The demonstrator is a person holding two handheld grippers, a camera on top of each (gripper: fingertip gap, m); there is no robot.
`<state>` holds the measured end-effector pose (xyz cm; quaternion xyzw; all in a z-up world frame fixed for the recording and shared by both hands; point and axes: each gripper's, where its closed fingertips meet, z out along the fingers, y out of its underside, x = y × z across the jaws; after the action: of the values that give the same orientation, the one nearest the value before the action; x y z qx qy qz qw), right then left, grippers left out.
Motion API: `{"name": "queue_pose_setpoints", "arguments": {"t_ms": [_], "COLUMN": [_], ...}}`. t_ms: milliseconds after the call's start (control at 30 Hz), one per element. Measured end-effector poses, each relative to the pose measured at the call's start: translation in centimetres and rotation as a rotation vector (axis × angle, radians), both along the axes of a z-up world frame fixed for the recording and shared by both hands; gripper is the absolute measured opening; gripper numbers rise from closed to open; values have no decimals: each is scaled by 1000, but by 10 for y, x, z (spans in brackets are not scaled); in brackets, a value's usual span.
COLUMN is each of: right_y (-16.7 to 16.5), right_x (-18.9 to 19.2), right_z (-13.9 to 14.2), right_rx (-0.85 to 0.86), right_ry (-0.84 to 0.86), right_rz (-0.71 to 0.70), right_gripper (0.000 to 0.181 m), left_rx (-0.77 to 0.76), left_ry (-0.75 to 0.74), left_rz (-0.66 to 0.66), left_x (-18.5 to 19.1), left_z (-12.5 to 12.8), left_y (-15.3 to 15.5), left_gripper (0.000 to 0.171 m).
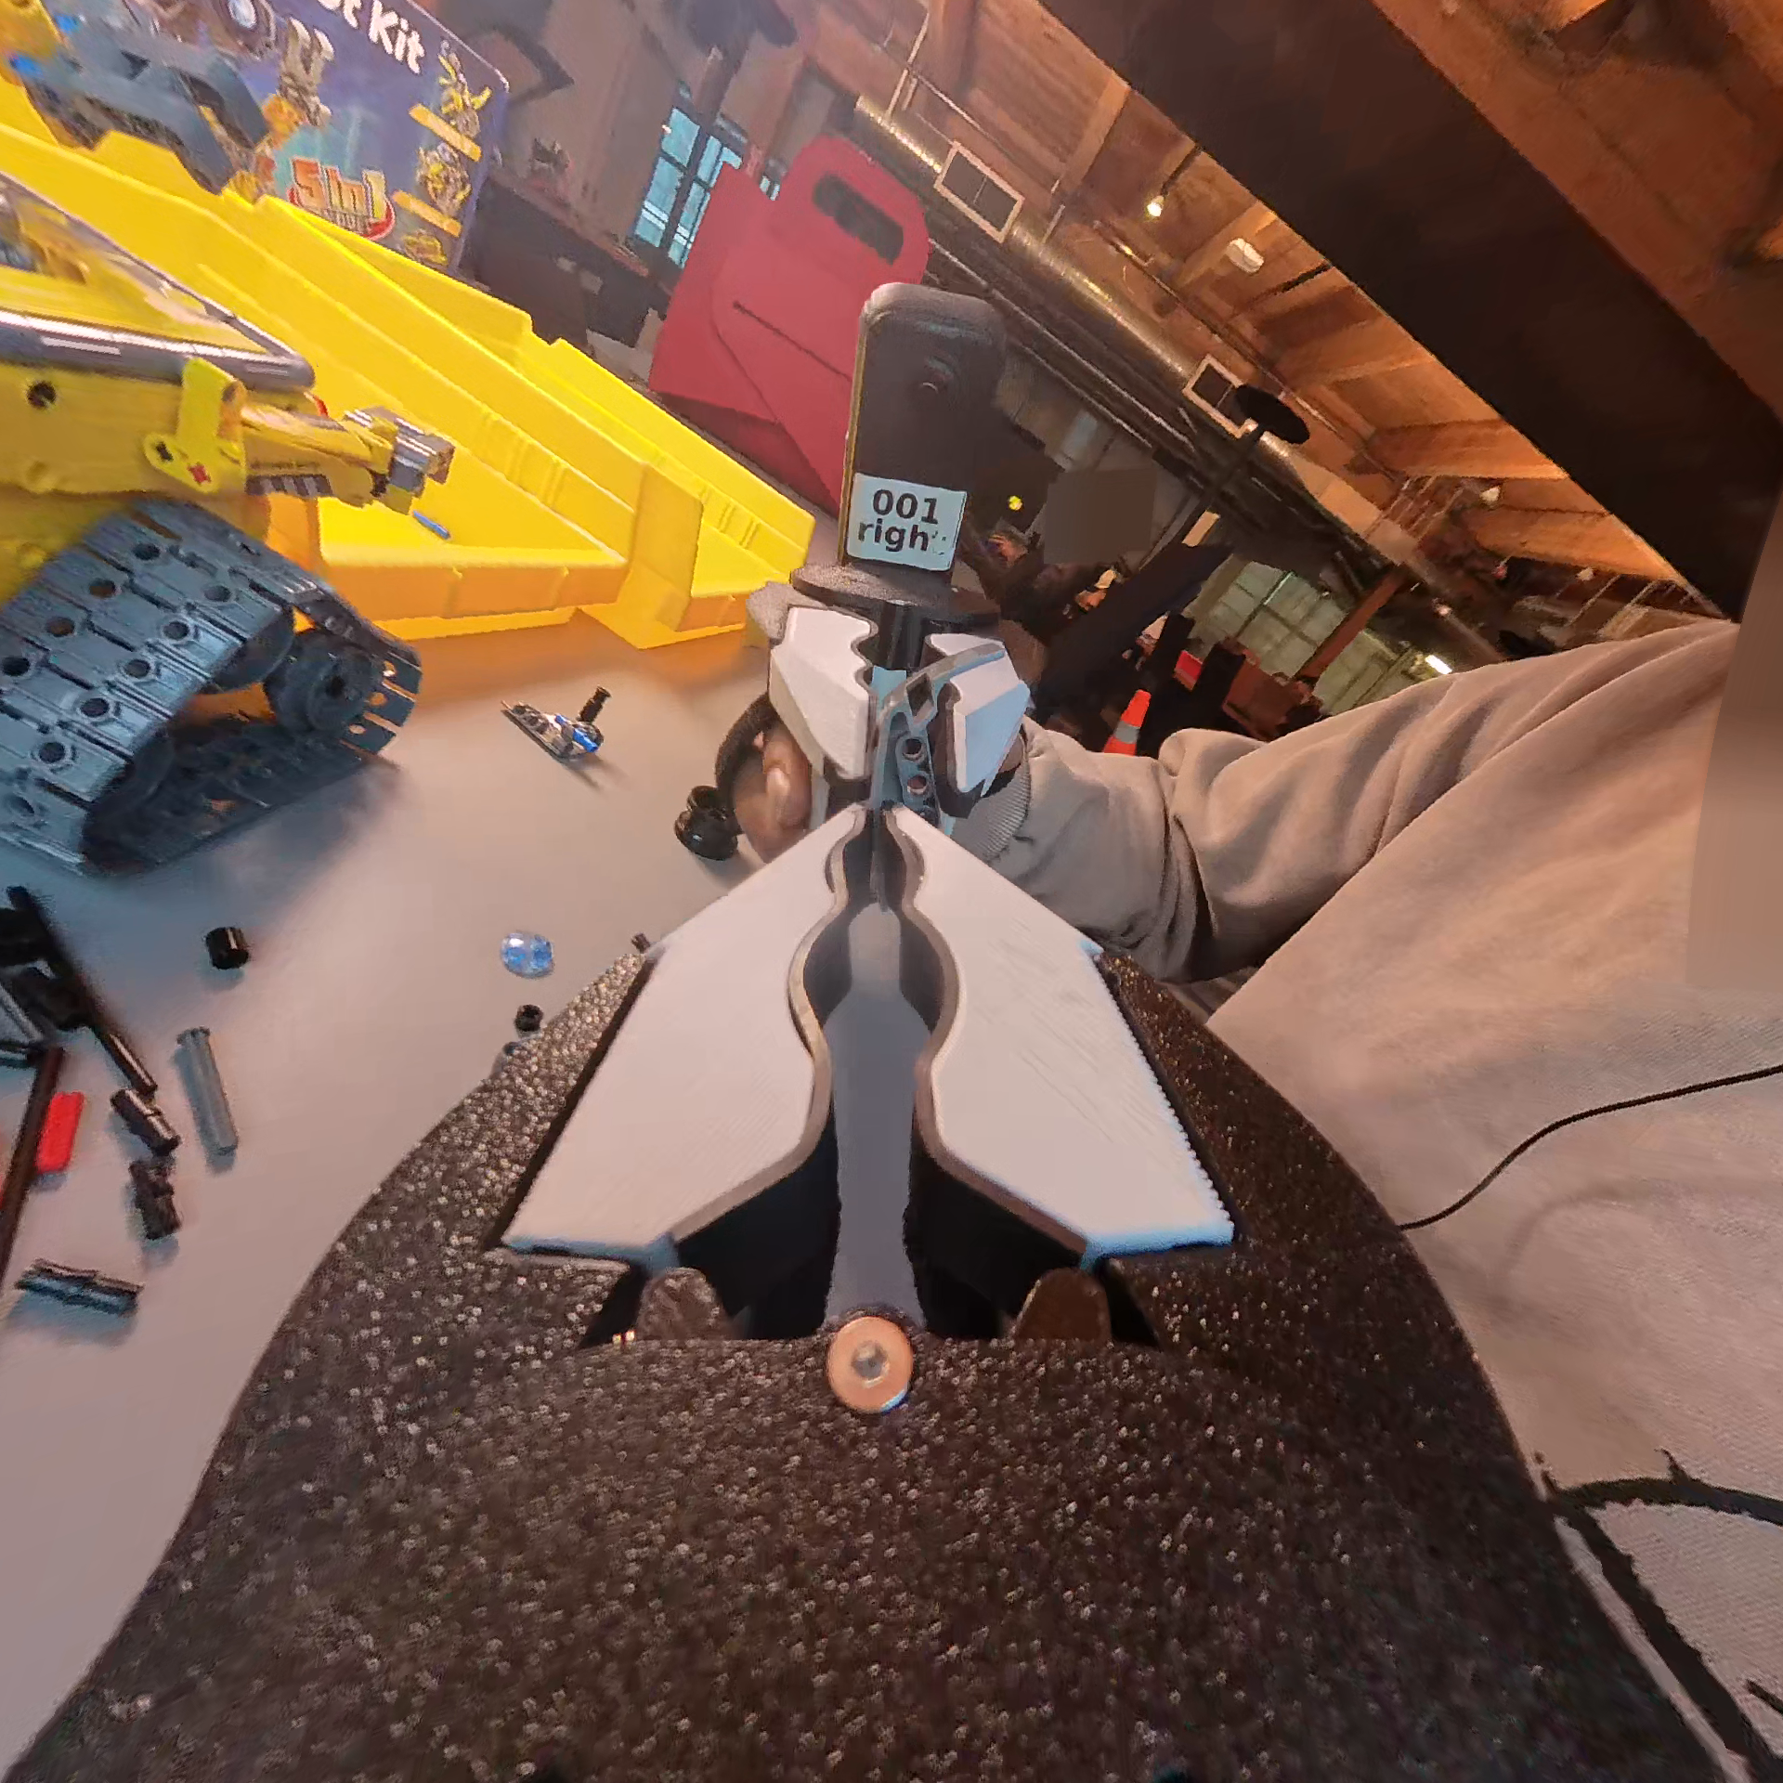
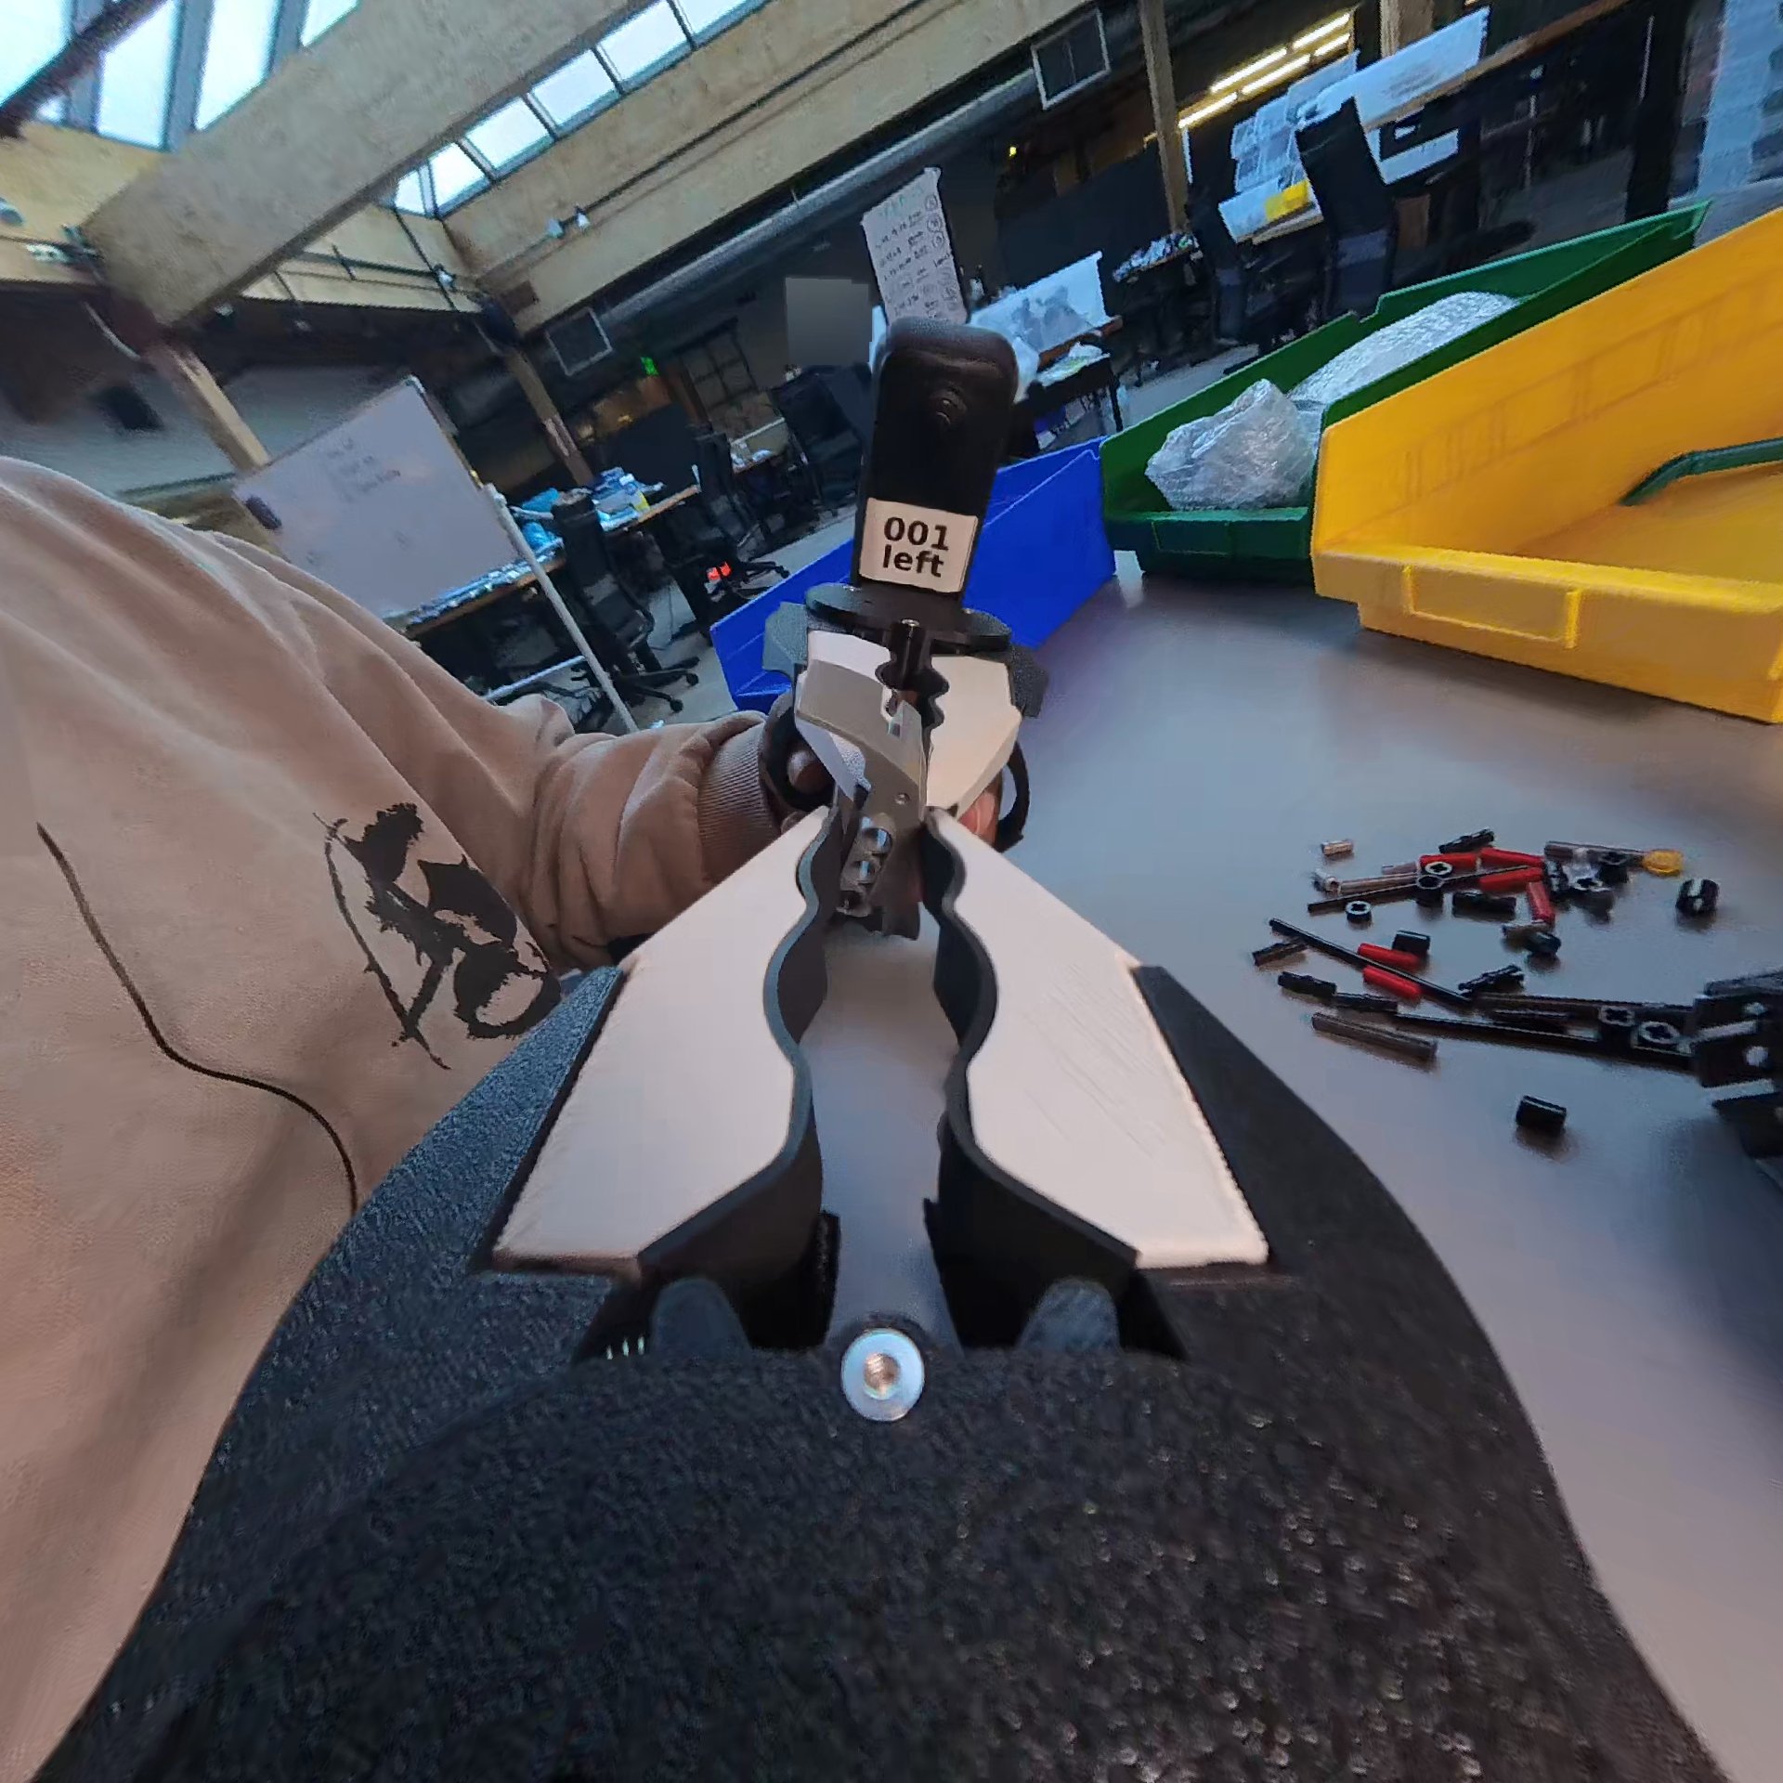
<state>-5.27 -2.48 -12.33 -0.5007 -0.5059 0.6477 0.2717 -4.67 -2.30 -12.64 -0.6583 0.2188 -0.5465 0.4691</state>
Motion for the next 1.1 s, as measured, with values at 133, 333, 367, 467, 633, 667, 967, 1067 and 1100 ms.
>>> {"name": "queue_pose_setpoints", "arguments": {"t_ms": [133,333,367,467,633,667,967,1067,1100], "right_y": [0,23,25,22,21,19,12,15,16], "right_x": [-1,0,-1,-5,-10,-12,-14,-14,-15], "right_z": [4,12,9,3,-8,-11,-17,-18,-18], "right_rx": [-29,-229,-247,-309,-387,-396,-580,-601,-608], "right_ry": [26,54,40,17,-58,-71,-132,-136,-134], "right_rz": [3,-53,-61,-42,-39,-33,31,18,11], "right_gripper": [12,12,12,12,12,12,11,11,11], "left_rx": [72,284,314,336,437,462,619,585,581], "left_ry": [51,190,209,337,434,479,695,667,663], "left_rz": [40,192,192,236,253,265,266,274,282], "left_x": [-1,-12,-10,-7,-2,-2,5,5,5], "left_z": [4,15,16,1,-4,-7,-25,-26,-26], "left_y": [1,5,3,9,7,8,7,9,10], "left_gripper": [0,13,8,11,11,11,4,5,5]}}
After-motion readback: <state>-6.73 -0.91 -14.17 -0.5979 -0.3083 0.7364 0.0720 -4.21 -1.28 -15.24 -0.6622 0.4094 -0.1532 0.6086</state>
